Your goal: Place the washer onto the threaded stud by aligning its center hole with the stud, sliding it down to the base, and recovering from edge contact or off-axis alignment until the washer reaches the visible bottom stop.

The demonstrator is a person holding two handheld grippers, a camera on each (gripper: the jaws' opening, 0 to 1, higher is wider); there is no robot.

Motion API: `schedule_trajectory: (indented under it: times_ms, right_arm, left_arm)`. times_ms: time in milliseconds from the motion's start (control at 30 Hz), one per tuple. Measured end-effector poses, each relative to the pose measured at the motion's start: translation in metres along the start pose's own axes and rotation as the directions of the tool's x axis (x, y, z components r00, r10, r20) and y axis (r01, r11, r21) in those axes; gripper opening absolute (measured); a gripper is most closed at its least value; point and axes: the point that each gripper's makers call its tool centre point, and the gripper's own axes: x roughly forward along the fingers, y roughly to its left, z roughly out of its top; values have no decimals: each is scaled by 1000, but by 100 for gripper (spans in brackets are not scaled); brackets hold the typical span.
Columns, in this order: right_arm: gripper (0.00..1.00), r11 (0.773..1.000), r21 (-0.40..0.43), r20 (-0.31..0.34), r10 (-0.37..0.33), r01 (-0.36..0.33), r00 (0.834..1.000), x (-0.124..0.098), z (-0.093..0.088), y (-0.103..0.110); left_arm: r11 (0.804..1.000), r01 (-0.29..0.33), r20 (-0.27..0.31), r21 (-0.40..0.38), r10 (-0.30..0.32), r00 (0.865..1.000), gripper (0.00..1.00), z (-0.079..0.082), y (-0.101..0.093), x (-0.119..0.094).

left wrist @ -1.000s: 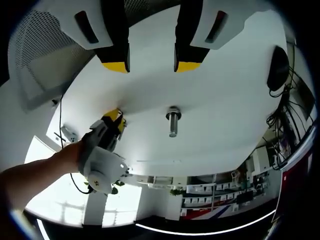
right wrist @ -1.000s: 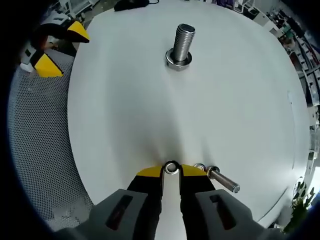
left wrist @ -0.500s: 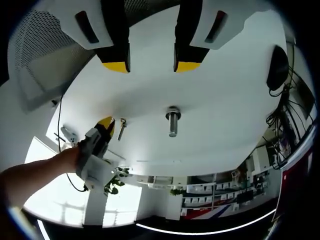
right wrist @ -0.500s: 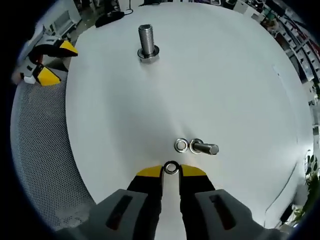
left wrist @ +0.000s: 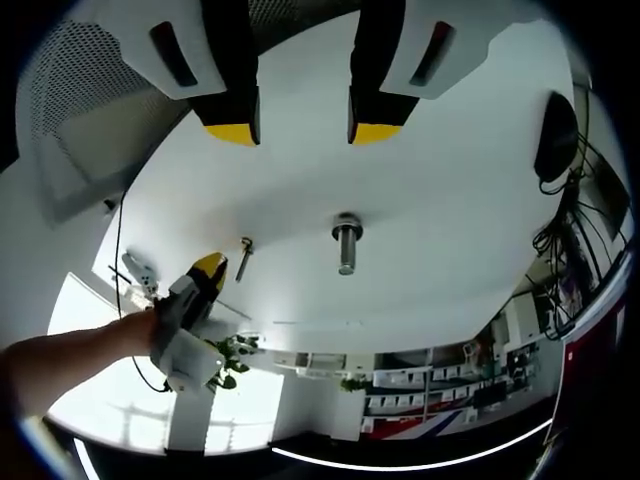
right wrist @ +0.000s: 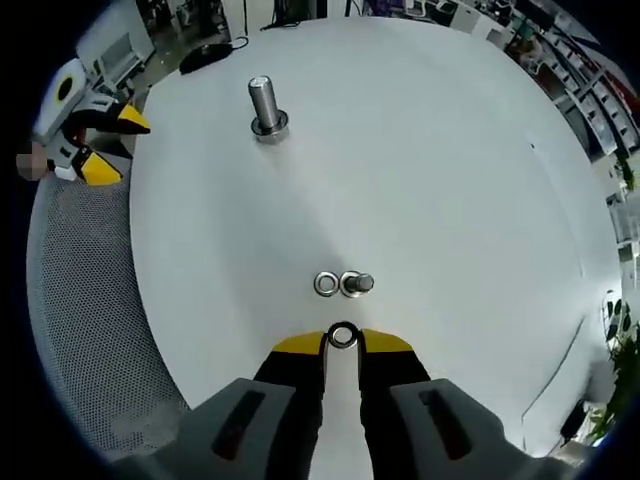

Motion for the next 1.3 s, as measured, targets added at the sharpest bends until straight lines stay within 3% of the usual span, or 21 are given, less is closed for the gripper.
schedule_trajectory:
  times_ms: [467,900,1300]
  right_arm:
    - [14,1000,-27,55,-10,11,998,-16,20,-6]
    - [14,997,-72,55,-13,17,998,-21,23,-6]
    - [14,995,-101,77,-14,22,997,-21,38,-6]
  left_arm:
    - [1000,1,3,-2,-1,1000,33,0,0,0]
    - [1000,-3,3,0,3,1000,33,0,0,0]
    - [1000,-4,2,-1,4,1000,33,0,1,0]
